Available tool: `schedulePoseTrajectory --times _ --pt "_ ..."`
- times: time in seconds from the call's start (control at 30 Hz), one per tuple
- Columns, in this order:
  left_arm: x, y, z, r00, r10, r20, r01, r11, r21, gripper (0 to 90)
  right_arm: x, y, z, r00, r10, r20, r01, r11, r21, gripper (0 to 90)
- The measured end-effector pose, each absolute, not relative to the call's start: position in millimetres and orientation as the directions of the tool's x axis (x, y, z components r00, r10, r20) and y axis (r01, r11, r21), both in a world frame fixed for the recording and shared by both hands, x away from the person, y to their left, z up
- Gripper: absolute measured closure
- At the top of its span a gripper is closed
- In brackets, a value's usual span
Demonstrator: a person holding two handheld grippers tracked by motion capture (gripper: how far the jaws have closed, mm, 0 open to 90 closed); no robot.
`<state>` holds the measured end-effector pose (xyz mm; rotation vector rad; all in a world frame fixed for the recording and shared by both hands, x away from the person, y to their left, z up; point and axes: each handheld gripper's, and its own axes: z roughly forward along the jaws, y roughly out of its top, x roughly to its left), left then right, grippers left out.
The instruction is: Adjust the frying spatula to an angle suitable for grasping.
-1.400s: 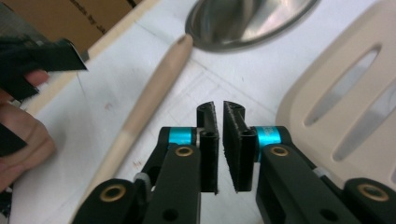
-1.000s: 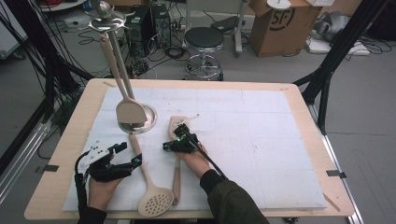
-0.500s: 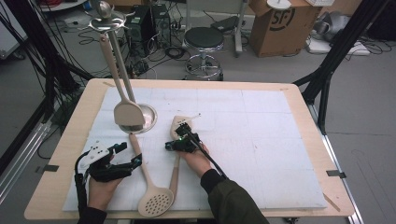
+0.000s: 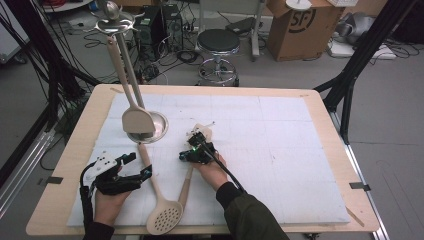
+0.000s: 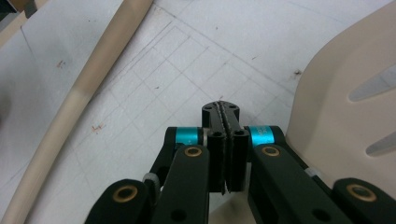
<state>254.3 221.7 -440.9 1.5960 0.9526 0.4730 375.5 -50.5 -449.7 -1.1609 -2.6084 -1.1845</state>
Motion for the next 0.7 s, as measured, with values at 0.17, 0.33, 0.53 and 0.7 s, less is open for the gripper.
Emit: schedulePoseTrajectory --times 0.17,0.33,0.53,0.7 --pt "254 222 -441 0.586 0.786 -0.195 0.322 -0.005 0.947 19.2 373 -49 -448 -0.725 0.621 0.299 0.64 0.447 0.625 90.0" --pt "253 223 -441 0.584 0.788 -0.195 0.323 -0.006 0.946 19.2 371 -52 -445 -0.733 0.623 0.273 0.629 0.468 0.621 90.0" --pt "253 223 -441 0.586 0.787 -0.194 0.323 -0.007 0.946 19.2 368 -65 -444 -0.726 0.624 0.29 0.639 0.456 0.62 90.0" --pt "252 221 -441 0.588 0.786 -0.19 0.323 -0.013 0.946 19.2 367 -66 -443 -0.726 0.639 0.254 0.629 0.468 0.621 90.0"
